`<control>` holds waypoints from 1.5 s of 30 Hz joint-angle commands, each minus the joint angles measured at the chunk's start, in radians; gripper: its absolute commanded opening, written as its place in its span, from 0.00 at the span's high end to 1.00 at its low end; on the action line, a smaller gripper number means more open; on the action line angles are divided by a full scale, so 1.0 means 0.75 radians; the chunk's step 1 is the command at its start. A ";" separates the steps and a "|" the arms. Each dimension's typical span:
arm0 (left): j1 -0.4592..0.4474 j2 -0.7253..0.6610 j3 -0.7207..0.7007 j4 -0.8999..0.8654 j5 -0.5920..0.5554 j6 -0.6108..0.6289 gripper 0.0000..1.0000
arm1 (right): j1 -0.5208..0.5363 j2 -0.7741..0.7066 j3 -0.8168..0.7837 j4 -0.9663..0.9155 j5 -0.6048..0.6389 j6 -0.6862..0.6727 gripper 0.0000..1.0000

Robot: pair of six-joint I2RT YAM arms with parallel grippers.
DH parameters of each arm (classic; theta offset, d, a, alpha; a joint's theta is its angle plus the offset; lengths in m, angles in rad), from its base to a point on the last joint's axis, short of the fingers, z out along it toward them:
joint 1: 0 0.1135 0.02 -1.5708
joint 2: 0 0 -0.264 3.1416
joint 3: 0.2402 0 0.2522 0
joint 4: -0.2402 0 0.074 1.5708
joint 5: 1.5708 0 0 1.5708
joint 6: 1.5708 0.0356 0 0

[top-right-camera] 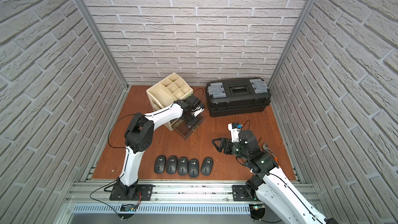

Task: Take the mice out of the drawer
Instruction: Pick up the mouse from the drawer.

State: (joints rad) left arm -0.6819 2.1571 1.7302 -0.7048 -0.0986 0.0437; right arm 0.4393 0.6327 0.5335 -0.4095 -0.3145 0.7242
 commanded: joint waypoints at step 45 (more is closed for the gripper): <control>0.036 0.205 0.145 -0.080 0.028 -0.007 0.27 | -0.003 -0.042 -0.028 0.014 0.033 0.017 0.18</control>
State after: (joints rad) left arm -0.6628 2.2570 1.8462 -0.7624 -0.0669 0.0238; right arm 0.4393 0.6109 0.5270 -0.4099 -0.3061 0.7292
